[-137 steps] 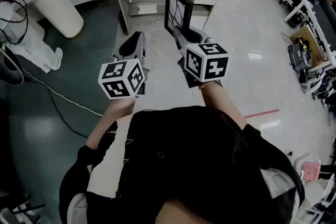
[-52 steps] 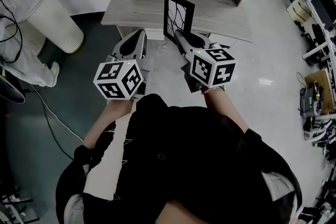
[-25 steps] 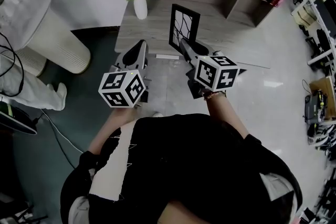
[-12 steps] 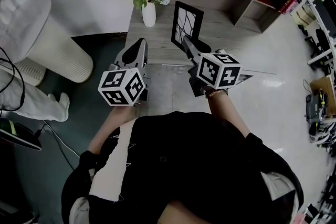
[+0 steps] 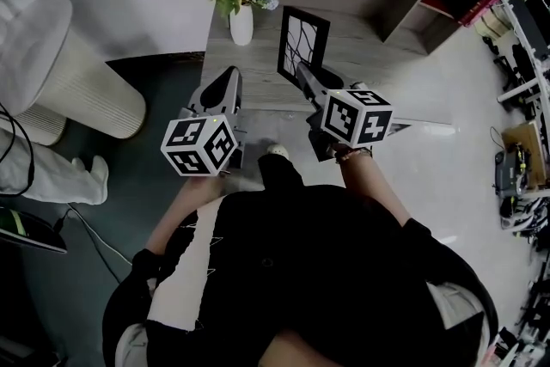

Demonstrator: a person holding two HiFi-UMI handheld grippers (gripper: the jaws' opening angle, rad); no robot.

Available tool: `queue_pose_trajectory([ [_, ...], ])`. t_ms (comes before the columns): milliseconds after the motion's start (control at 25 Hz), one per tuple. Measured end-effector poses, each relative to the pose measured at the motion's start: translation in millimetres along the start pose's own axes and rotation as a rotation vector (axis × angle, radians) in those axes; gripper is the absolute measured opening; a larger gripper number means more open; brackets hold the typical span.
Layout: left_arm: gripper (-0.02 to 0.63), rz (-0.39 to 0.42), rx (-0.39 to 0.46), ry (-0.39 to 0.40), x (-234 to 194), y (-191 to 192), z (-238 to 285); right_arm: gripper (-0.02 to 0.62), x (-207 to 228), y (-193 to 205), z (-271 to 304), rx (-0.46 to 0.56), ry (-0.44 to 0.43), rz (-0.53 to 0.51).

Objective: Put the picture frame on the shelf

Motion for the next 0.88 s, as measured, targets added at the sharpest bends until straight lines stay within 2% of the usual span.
queue_pose_trajectory([
  [240,0.012,0.014,0.001,-0.007,-10.1,0.1,30.1,0.04,18.8,-7.5,28.8,0.009,-0.013,0.022],
  [360,0.012,0.017,0.002,-0.035,-22.7,-1.3,48.0,0.04,29.7,-14.2,50.5,0.008,-0.025,0.033],
  [880,0.012,0.08,0.077,-0.109,-55.5,-27.4,140.0,0.04,70.0,-78.5,152.9,0.079,-0.169,0.045],
])
Point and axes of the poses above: the fingertips, and each gripper's own axes: z forward along the fingers, x to its right, y out of its underside, the point moved 8 cm from there along -z, backward along the fingers, and after that the axes turned 14 degrees about x, right-handed, at the moved point
